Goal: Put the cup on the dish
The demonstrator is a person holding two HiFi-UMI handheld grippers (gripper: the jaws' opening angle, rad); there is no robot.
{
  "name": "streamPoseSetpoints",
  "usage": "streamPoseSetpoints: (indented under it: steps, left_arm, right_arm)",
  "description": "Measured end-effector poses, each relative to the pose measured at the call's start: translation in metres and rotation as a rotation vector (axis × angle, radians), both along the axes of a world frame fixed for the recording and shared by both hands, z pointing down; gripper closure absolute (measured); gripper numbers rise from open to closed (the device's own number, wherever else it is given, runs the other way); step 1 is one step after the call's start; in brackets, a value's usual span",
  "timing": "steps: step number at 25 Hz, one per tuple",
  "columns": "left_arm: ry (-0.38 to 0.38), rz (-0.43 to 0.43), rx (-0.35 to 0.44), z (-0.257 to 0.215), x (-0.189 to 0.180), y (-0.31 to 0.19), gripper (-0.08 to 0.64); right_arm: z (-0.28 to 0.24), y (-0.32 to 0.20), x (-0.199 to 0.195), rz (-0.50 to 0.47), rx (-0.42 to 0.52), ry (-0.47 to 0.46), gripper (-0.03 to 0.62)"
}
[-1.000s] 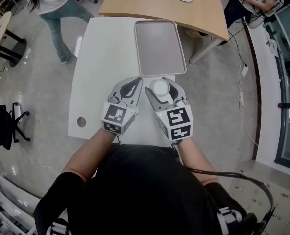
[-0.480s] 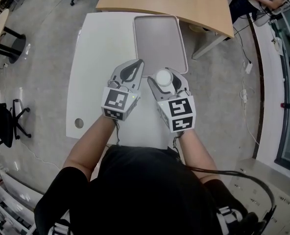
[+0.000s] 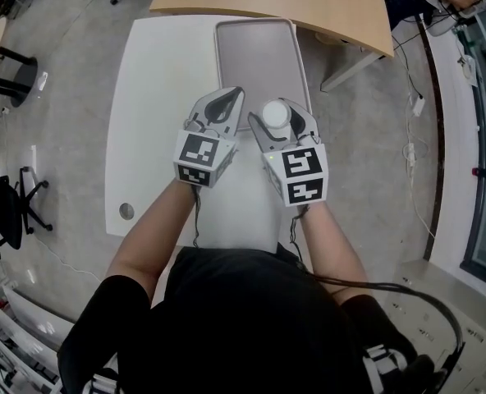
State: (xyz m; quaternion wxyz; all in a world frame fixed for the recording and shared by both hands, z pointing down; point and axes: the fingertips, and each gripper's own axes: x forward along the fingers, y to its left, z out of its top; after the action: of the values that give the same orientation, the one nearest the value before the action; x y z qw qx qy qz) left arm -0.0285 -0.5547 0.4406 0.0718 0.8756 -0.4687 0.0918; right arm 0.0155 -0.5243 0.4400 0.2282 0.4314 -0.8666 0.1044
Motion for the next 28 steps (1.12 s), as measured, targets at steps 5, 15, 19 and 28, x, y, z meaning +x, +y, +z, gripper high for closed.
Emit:
streamPoseSetpoints:
  steps: [5, 15, 19, 28]
  left_arm:
    - [-0.026, 0.001, -0.014, 0.025, 0.005, -0.026, 0.560]
    - [-0.054, -0.072, -0.064, 0.090, 0.003, -0.078, 0.560]
    - [-0.064, -0.078, -0.070, 0.113, 0.004, -0.091, 0.560]
    - [-0.052, -0.103, -0.070, 0.150, 0.003, -0.115, 0.560]
  right_arm:
    - [0.023, -0.027, 0.005, -0.001, -0.019, 0.016, 0.341]
    - [0.078, -0.089, 0.017, 0.024, -0.058, 0.056, 0.341]
    - [0.099, -0.105, 0.019, 0.029, -0.078, 0.053, 0.339]
    - [0.140, -0.133, 0.019, 0.032, -0.096, 0.068, 0.341]
